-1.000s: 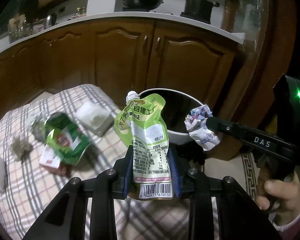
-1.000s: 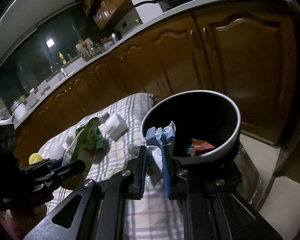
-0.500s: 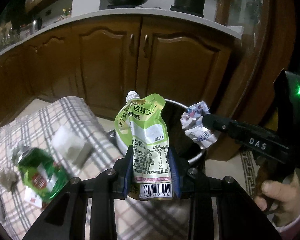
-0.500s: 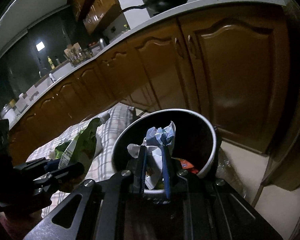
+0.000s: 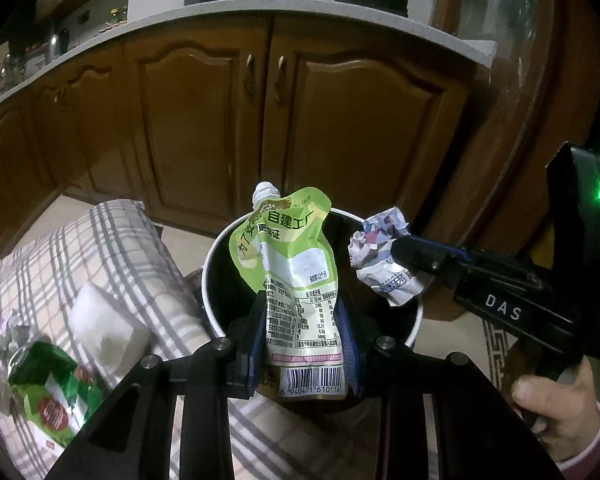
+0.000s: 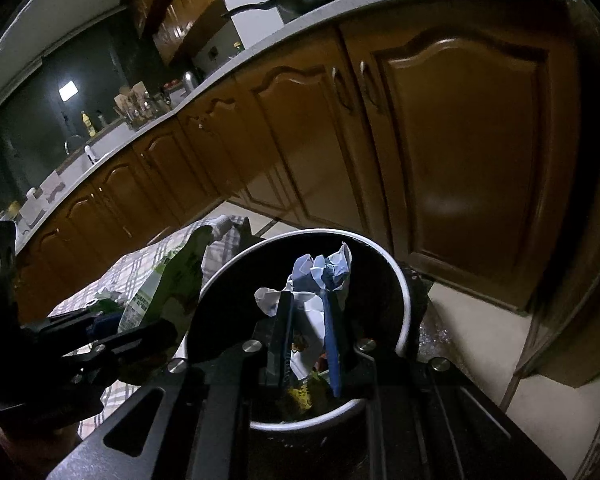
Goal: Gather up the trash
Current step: 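Carry the pouch and paper over the white bowl and open both tools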
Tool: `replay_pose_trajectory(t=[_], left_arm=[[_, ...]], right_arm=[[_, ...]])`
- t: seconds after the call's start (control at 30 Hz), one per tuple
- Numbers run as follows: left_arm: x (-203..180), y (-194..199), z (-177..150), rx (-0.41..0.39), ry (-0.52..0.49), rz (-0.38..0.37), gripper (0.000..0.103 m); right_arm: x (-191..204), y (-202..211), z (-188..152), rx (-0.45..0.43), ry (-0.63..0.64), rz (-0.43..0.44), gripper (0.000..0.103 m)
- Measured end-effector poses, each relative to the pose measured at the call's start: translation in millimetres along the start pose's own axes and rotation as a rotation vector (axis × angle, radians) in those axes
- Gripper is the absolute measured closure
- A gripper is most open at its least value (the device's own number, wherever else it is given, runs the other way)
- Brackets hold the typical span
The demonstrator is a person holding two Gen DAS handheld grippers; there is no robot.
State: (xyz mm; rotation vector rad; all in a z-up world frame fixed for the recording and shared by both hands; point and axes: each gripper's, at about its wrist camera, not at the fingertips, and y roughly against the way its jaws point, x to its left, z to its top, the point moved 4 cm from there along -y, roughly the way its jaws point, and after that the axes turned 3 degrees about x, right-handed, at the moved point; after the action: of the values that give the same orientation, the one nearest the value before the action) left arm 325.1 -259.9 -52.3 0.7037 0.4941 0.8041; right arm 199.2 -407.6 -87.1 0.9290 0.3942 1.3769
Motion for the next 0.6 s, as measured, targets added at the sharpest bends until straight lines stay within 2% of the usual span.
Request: replay_pose_trajectory(t=[0.37, 0.47, 0.6], left_arm=[[1, -27, 2, 0.043, 0.037, -0.006, 0.071], [-2, -28, 5, 0.041, 0.038, -0.009, 0.068], [-5, -24, 6, 0.037, 0.039, -0.011, 0.062]], right_arm=[[-12, -14, 1, 0.036, -0.013, -0.001, 0.088], [-13, -17, 2, 0.043, -0.013, -0.002, 0.088], [-12, -21, 3, 0.053, -0.014, 0.002, 0.077]])
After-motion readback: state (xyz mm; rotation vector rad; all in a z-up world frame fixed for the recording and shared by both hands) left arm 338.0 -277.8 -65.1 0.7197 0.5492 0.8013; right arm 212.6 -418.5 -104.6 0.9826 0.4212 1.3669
